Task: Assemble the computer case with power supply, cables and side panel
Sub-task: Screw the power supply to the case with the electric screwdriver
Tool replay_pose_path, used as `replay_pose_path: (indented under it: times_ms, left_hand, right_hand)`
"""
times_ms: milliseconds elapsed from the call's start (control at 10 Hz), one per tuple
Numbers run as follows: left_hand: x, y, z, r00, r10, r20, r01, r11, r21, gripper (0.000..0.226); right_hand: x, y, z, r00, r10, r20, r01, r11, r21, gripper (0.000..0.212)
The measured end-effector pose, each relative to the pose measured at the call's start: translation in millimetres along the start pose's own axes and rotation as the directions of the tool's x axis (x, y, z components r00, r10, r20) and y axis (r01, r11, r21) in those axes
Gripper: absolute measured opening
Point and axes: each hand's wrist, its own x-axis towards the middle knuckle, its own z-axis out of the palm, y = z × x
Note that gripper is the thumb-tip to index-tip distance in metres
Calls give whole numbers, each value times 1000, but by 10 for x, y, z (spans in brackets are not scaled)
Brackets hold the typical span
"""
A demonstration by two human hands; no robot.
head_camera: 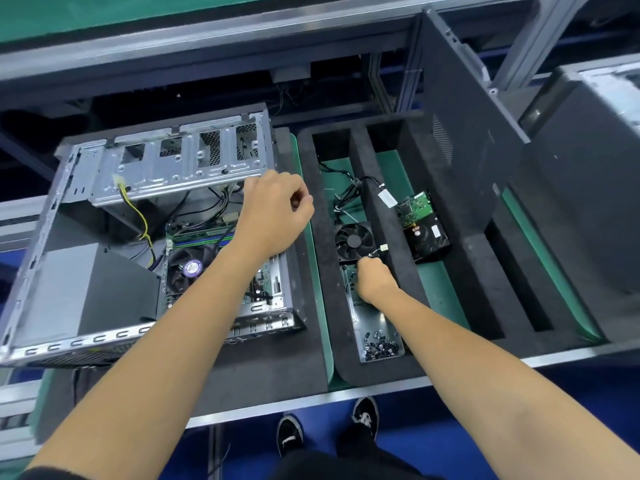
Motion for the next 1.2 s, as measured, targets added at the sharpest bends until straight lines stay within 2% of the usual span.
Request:
replay_pose_path:
  times_ms: [300, 400, 600, 700, 800, 900, 1000, 1100, 1200]
  left_hand:
    - [-6, -13, 1, 1000, -2, -11, 2, 1000, -2, 17]
    - [-13, -16, 2, 1000, 4, -10, -4, 1000, 1, 16]
    - [-11, -24, 11, 1000, -3, -2, 3, 1000, -20, 17]
    - [-15, -39, 6, 1000, -3, -3, 3, 1000, -31, 17]
    - [-13, -41, -9, 1000, -7, 12, 8, 998, -63, 16]
    - [0, -34, -63, 998, -33, 53, 43, 980, -196, 15]
    - [-10, -22, -183, 994, -89, 70, 111, 895, -433, 9]
    - [-77, -43, -365, 994, -97, 43, 104, 819, -564, 10]
    - [-220, -203, -600, 988, -153, -21, 112, 806, -581, 13]
  right_hand:
    - [-67, -8, -89, 996, 79, -48, -63, 959, 278, 7]
    - [-113, -15, -113, 995, 85, -47, -69, 959, 274, 15]
    - [-201, -45, -222, 997, 59, -41, -40, 931, 363, 14]
    - [-238, -81, -417, 999, 38, 7, -37, 900, 434, 17]
    - [-321, -146, -765, 997, 63, -49, -31, 869, 494, 20]
    - [-426, -319, -1192, 958, 35, -285, 114, 863, 492, 24]
    - [-603, -680, -1546, 883, -34, -468, 330, 753, 569, 19]
    - [-779, -1125, -1704, 862, -170, -477, 461, 655, 599, 20]
    - [-895, -1484, -1688, 854, -250, -457, 505, 613, 608, 18]
